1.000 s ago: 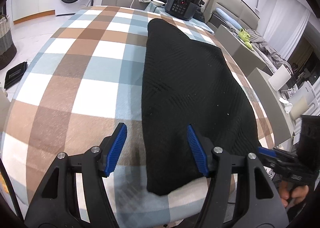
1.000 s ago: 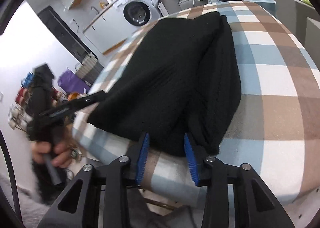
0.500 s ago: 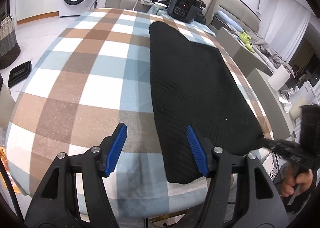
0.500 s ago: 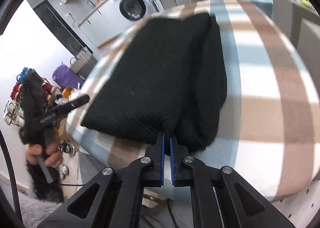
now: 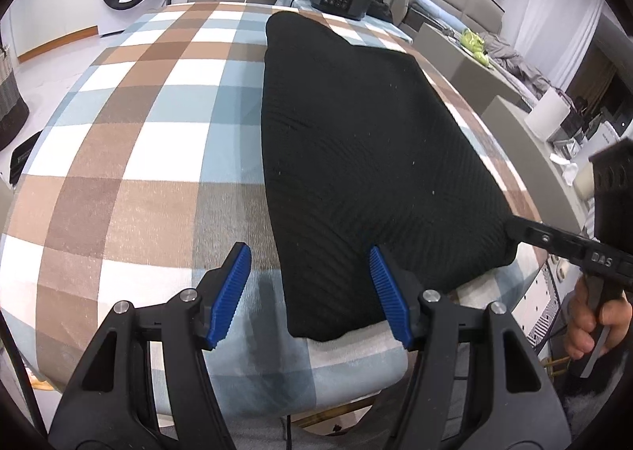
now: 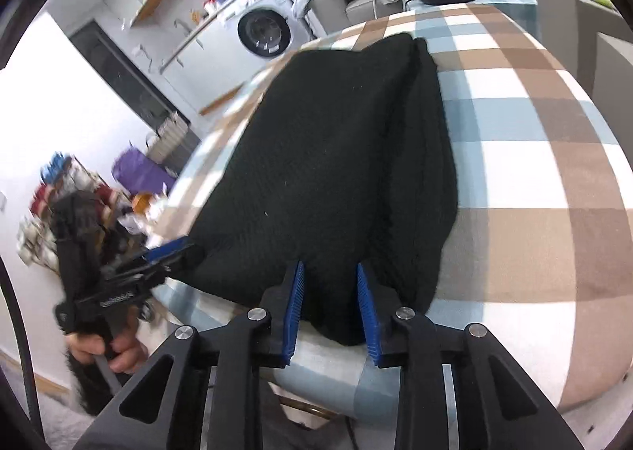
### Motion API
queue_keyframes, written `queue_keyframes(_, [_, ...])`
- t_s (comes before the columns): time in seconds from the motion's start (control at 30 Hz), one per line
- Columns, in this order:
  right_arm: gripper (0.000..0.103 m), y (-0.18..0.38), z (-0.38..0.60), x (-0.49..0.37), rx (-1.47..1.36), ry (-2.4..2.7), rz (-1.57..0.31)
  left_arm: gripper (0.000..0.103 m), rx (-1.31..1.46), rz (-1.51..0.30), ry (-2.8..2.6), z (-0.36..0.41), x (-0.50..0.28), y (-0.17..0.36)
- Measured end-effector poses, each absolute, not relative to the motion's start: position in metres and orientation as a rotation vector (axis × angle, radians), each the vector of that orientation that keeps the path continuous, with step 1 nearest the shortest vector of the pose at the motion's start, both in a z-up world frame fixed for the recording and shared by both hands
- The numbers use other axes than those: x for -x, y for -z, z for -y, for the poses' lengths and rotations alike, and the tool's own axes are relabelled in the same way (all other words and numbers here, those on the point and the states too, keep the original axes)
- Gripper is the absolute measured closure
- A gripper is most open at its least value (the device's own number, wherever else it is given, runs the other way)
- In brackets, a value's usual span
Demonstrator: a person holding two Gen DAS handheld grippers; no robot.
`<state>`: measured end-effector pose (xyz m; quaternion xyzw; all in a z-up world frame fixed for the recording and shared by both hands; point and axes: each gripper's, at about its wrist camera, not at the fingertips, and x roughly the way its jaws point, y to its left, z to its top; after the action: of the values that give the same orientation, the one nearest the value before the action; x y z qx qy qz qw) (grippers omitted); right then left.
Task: Fold small clothes
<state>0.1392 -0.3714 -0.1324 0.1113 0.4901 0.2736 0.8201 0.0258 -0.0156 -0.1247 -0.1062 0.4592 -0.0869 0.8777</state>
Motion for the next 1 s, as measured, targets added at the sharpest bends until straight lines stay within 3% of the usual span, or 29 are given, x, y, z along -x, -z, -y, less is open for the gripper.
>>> queue_keyframes(0.03, [0.097,0.13,0.37,-0.139,-0.222,-0.593,-1.038,0.044,0.221,-0.959,0.18,0.015,-0.025,0.125])
queue_keyframes(0.17, [0.097,0.1,0.37,-0.138,-0.197,-0.623,-0.948,0.043,0.228,-0.962,0.18,0.012,-0.027,0.127])
queue_keyframes(0.63, [0.072,0.134,0.405,-0.1,-0.337,-0.524,-1.08,0.043,0.229,-0.971,0.189,0.009,-0.033,0.131])
queue_keyframes(0.8, [0.072,0.15,0.396,-0.106,-0.439,-0.558,-1.124,0.043,0.214,-0.974,0.196,0.01,-0.034,0.13])
queue_keyframes(0.9, [0.072,0.148,0.392,-0.108,-0.353,-0.516,-1.087,0.043,0.224,-0.977,0.196,0.01,-0.035,0.131])
queue_keyframes(0.97, [0.078,0.145,0.386,-0.107,-0.29,-0.493,-1.055,0.043,0.225,-0.978,0.199,0.01,-0.036,0.132])
queue_keyframes(1.0, [0.089,0.143,0.381,-0.107,-0.245,-0.491,-1.046,0.043,0.223,-0.979,0.199,0.01,-0.036,0.132])
